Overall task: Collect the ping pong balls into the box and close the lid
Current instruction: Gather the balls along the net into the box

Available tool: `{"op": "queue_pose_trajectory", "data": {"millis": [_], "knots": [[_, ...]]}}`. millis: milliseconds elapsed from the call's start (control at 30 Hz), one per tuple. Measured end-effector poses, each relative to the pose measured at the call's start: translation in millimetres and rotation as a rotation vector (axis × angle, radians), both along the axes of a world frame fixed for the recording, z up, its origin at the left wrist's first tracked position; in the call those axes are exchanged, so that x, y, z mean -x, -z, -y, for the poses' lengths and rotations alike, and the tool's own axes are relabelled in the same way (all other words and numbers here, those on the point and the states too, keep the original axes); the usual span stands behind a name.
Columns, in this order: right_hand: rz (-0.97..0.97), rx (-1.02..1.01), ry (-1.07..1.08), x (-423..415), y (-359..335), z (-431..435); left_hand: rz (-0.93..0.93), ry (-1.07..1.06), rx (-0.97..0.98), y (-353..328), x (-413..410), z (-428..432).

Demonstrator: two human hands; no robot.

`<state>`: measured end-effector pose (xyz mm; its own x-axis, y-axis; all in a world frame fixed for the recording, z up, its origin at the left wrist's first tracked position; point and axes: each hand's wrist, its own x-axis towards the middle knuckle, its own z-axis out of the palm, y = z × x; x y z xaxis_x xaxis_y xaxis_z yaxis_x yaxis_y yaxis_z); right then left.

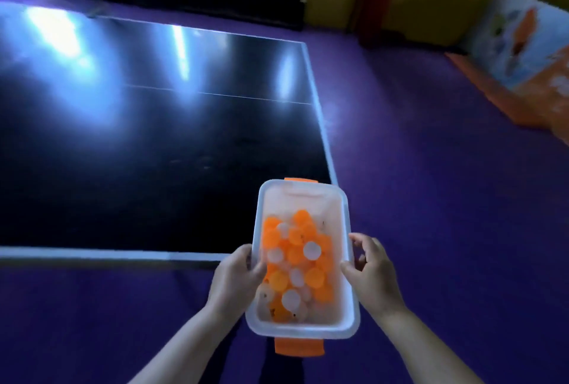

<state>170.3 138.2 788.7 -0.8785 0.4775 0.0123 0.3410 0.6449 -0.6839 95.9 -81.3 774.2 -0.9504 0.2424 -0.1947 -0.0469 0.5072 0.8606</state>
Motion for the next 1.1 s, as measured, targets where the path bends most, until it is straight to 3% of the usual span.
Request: {"op": "queue_pose_trajectory", "data": {"millis": [400,600,833,1100], "knots": [[-0.045,-0.038,-0.699,64.8,23.2,148.8,0.014,-0.604,-0.001,5.1,-78.6,153.3],[0.033,-0.022,-0.972,68.1,44.7,233.1,0.101,-0.930,-0.007,24.7,-130.4,211.0],[0.195,-0.002,-1.233,80.4,78.7,269.3,0.244,-1.254,0.032,56.5,-164.1,201.9],[0.269,-0.149,-1.434,101.4,185.7,263.8,0.378,-1.447,0.033,159.8,-167.3,159.0]]}}
